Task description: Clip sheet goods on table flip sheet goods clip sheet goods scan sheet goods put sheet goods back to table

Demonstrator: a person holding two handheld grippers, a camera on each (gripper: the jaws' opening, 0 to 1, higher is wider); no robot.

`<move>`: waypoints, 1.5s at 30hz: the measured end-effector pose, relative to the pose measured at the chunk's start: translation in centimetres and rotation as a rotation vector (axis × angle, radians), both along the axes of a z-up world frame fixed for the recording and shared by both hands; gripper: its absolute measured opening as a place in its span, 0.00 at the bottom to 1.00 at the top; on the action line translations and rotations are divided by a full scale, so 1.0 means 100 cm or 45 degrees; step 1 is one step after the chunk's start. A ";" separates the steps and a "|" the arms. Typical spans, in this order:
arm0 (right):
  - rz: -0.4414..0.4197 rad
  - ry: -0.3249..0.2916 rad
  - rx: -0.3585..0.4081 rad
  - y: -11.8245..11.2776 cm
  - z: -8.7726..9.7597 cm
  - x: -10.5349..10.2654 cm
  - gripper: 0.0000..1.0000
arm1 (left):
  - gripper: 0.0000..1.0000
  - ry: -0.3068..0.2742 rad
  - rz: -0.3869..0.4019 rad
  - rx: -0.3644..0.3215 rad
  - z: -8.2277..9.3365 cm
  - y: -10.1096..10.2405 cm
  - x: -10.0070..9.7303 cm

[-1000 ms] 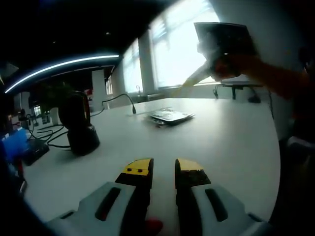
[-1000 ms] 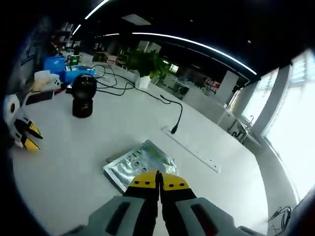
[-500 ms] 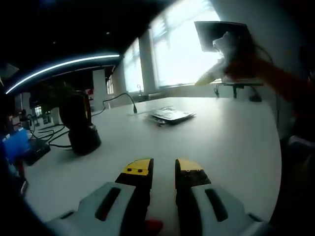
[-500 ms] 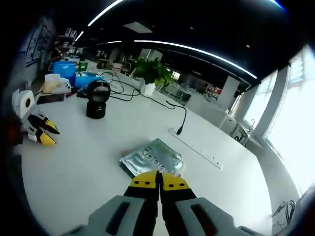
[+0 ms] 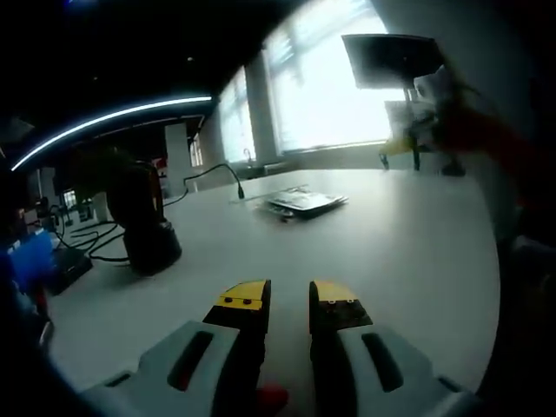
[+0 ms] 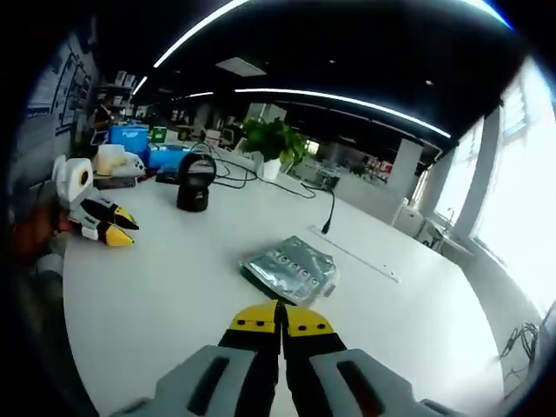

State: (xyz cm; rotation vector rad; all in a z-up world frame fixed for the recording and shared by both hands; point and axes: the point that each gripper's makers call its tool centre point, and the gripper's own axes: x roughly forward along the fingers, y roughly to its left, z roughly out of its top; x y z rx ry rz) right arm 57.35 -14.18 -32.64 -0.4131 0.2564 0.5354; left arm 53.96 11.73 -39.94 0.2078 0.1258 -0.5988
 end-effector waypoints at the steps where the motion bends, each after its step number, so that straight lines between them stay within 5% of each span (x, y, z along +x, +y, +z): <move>1: 0.004 0.001 0.013 -0.002 -0.001 -0.004 0.00 | 0.10 -0.001 0.001 0.002 0.000 0.000 0.000; 22: 0.090 -0.021 0.212 -0.043 -0.027 -0.062 0.00 | 0.10 0.021 0.005 -0.022 0.000 0.002 -0.001; 31: 0.157 -0.034 0.220 -0.045 -0.033 -0.064 0.00 | 0.10 0.049 0.043 -0.116 0.009 0.007 0.004; 45: 0.242 -0.027 0.340 -0.050 -0.036 -0.040 0.00 | 0.10 0.031 0.039 -0.091 0.021 0.002 0.045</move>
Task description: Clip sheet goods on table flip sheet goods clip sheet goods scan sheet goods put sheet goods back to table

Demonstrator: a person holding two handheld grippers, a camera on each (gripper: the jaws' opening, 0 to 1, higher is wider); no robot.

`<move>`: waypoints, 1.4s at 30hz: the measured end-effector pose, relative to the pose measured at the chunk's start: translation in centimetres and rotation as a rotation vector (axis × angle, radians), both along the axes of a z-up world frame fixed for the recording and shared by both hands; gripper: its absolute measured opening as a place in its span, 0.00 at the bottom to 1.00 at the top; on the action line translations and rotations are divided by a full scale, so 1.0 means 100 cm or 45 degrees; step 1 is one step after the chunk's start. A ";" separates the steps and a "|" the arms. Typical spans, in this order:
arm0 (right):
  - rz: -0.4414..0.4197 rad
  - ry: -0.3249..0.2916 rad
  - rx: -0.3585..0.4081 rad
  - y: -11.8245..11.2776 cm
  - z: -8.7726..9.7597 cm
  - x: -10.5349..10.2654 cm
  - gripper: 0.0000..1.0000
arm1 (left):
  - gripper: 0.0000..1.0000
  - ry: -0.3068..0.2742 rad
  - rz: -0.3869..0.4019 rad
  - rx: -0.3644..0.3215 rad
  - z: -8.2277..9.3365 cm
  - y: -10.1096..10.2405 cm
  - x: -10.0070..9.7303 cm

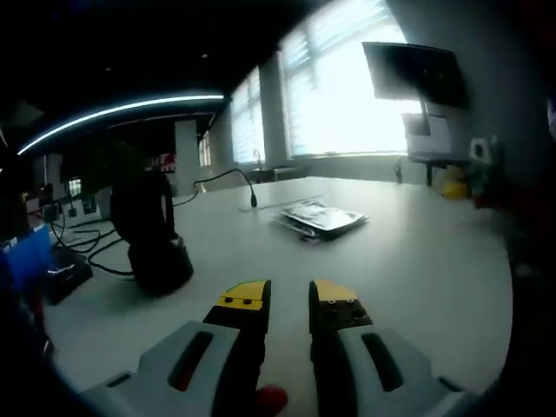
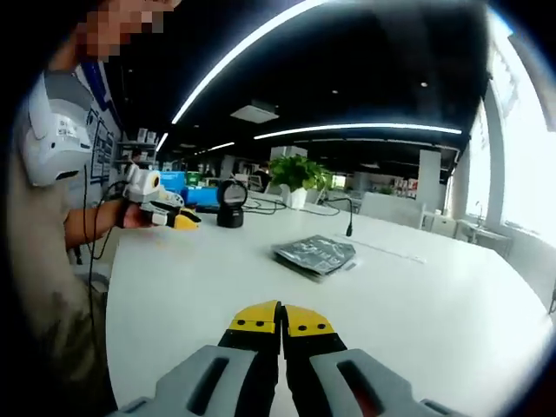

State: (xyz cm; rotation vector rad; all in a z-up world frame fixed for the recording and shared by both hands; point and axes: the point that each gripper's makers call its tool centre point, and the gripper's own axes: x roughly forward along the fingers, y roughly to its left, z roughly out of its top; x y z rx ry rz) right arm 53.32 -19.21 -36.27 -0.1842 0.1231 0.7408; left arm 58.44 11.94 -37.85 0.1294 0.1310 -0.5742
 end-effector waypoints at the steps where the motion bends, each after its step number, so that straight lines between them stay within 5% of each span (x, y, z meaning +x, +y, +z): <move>1: 0.005 0.012 0.018 0.001 0.000 0.002 0.00 | 0.10 0.006 -0.004 -0.004 -0.001 -0.002 0.003; 14: 0.013 0.004 0.076 0.011 -0.008 0.015 0.00 | 0.10 -0.060 -0.035 0.007 0.007 -0.006 0.000; 18: -0.007 -0.009 0.073 0.012 -0.012 0.016 0.00 | 0.09 -0.021 -0.017 -0.008 -0.002 -0.003 0.004; 30: -0.020 -0.045 0.033 0.016 -0.017 -0.009 0.00 | 0.09 -0.018 -0.074 0.036 -0.010 -0.008 -0.027; 37: -0.067 -0.060 0.048 0.005 -0.015 -0.012 0.00 | 0.09 -0.088 -0.077 0.040 0.001 -0.004 -0.029; 42: -0.038 -0.061 0.005 0.009 -0.023 -0.014 0.00 | 0.09 -0.064 -0.082 0.011 -0.001 -0.005 -0.032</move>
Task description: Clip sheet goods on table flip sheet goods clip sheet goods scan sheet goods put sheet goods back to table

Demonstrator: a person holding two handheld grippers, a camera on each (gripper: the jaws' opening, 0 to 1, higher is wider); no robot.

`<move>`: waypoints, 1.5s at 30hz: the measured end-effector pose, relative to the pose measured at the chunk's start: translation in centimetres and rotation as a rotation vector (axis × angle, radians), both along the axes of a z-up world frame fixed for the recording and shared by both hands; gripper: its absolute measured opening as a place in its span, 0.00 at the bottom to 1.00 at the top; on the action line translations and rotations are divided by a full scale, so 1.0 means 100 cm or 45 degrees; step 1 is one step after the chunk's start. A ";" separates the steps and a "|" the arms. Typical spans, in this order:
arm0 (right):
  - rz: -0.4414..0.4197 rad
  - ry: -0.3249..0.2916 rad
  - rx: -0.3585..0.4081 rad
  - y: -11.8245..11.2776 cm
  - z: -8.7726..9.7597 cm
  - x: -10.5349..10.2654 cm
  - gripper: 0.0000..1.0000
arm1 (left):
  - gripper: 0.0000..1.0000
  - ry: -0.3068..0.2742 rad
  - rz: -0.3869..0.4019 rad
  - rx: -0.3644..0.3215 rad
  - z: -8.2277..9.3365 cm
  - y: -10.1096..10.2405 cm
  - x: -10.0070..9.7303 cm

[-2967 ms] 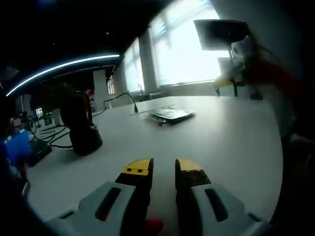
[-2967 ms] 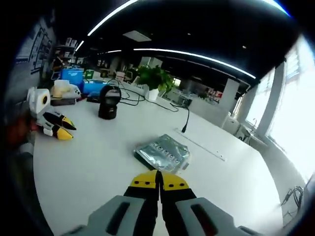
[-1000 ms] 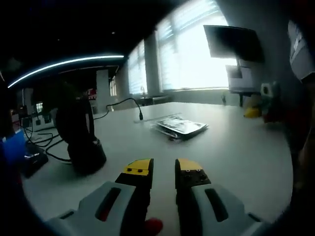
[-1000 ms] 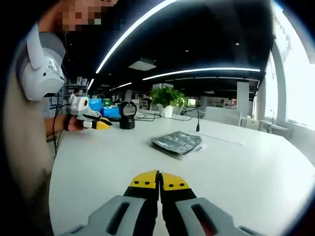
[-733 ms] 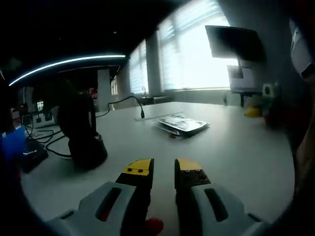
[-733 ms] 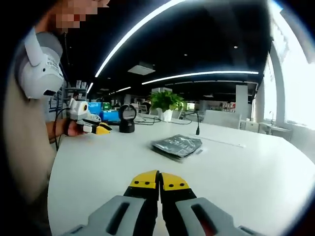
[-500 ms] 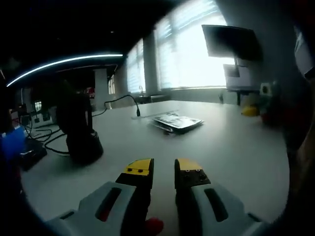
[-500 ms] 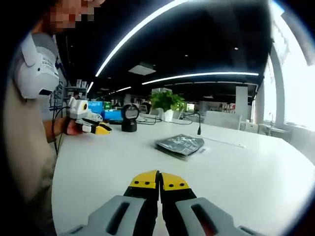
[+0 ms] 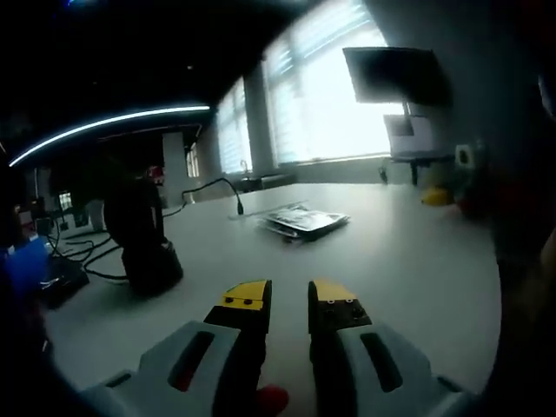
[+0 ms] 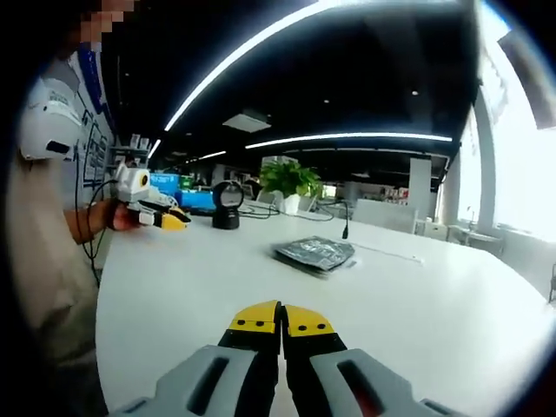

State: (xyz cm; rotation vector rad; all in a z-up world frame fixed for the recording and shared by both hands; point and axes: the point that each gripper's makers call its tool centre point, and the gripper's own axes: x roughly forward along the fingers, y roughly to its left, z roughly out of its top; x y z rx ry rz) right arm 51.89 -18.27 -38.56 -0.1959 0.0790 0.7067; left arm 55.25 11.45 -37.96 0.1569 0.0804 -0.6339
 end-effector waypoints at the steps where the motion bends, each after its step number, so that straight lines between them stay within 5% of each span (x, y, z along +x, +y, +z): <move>1: 0.007 0.003 0.006 0.001 0.001 -0.001 0.00 | 0.09 0.017 -0.006 -0.009 -0.003 -0.003 -0.001; 4: 0.018 0.001 0.025 0.001 0.002 -0.002 0.00 | 0.09 0.001 -0.015 0.042 -0.008 -0.005 -0.004; 13: 0.017 -0.013 -0.004 0.003 -0.001 0.000 0.00 | 0.09 0.000 -0.021 0.000 -0.007 -0.005 -0.005; 21: 0.044 -0.066 -0.023 0.007 0.002 -0.004 0.00 | 0.10 -0.067 -0.031 0.097 -0.009 -0.009 -0.007; 45: -0.006 -0.067 -0.101 0.008 -0.003 0.000 0.00 | 0.10 -0.050 -0.011 0.083 -0.009 -0.006 -0.003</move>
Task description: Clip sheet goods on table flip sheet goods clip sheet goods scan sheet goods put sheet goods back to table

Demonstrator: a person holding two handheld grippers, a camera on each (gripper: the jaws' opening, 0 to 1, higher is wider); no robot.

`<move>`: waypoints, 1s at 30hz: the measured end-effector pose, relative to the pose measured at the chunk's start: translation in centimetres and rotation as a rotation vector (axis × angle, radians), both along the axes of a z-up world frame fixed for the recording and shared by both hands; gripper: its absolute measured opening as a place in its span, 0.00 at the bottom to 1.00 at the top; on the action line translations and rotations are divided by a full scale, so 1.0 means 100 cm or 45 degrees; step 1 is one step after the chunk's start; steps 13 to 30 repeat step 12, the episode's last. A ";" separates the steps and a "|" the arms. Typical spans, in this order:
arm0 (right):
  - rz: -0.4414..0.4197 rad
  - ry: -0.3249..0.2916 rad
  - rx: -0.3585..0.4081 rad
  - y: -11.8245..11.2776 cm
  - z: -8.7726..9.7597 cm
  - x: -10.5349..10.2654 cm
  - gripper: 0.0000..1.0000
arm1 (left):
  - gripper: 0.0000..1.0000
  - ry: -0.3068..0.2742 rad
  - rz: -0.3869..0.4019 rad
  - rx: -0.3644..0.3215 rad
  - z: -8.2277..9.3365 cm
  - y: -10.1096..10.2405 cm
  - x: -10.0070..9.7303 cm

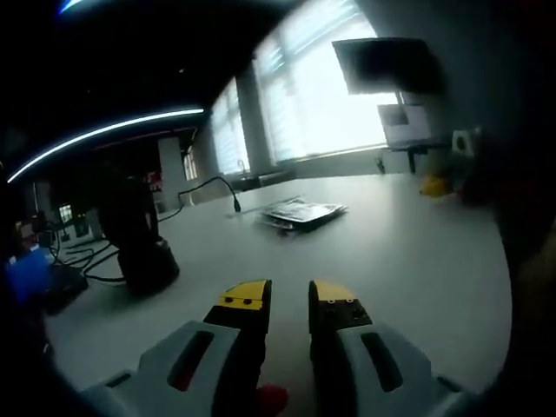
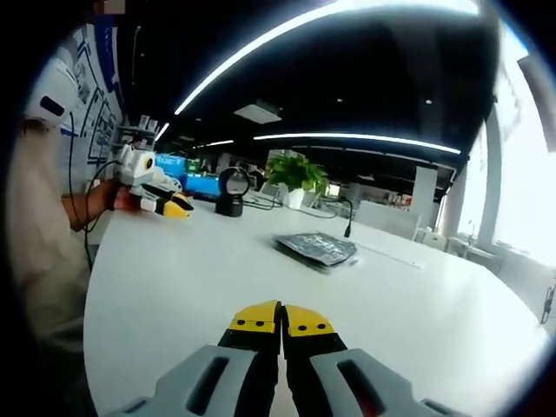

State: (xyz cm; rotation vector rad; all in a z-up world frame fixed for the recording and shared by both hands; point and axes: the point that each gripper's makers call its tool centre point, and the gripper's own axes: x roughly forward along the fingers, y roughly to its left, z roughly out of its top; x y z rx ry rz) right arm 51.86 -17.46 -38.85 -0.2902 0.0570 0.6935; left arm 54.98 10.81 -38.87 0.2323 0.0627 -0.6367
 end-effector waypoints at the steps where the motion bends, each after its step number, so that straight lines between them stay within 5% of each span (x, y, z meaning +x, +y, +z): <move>1: 0.003 -0.001 0.000 0.000 0.000 -0.001 0.00 | 0.10 0.000 0.001 0.000 0.000 0.000 0.000; 30: 0.010 -0.006 0.003 0.004 0.002 -0.004 0.00 | 0.10 -0.004 0.005 0.008 -0.001 0.001 0.002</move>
